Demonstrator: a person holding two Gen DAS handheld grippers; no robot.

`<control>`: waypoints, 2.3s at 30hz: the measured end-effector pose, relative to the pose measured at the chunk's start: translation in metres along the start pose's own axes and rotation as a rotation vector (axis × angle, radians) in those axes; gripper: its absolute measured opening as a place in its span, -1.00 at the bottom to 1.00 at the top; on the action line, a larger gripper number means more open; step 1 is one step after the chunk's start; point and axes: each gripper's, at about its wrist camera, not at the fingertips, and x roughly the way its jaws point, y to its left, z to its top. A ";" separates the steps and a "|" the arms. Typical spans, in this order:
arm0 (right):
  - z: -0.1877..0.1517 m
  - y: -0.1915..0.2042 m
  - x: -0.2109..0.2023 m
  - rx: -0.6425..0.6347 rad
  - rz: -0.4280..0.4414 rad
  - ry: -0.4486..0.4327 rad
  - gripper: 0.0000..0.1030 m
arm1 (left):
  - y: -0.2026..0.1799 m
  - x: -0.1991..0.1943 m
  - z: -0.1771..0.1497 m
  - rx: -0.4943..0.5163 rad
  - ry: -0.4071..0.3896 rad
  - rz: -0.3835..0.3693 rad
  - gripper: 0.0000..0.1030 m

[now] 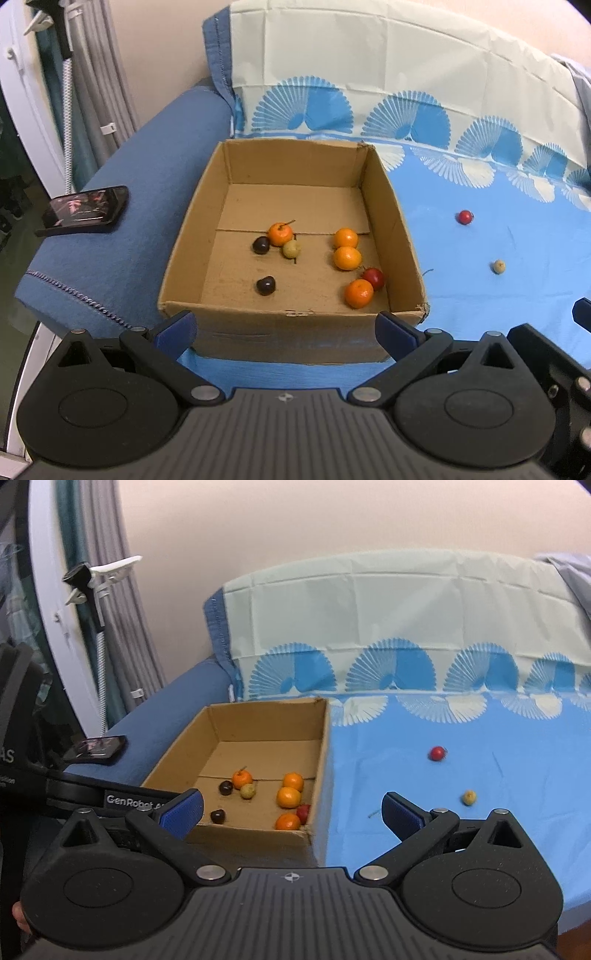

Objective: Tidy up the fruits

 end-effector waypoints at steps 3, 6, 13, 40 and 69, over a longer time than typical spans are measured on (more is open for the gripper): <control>0.000 -0.019 0.006 0.038 -0.036 0.009 0.98 | -0.014 0.012 0.008 0.018 0.016 -0.010 0.99; 0.002 -0.045 0.013 0.088 -0.092 0.012 0.98 | -0.029 0.025 0.022 0.034 0.027 -0.033 0.99; 0.005 -0.131 0.059 0.175 -0.275 0.038 0.98 | -0.080 0.071 0.067 0.083 0.046 -0.072 0.99; -0.036 -0.275 0.263 0.158 -0.518 0.169 -0.49 | -0.224 0.258 0.137 0.168 0.185 0.055 1.00; -0.047 -0.358 0.242 0.407 -0.793 0.036 -0.49 | -0.349 0.365 0.152 0.354 0.210 -0.300 -0.18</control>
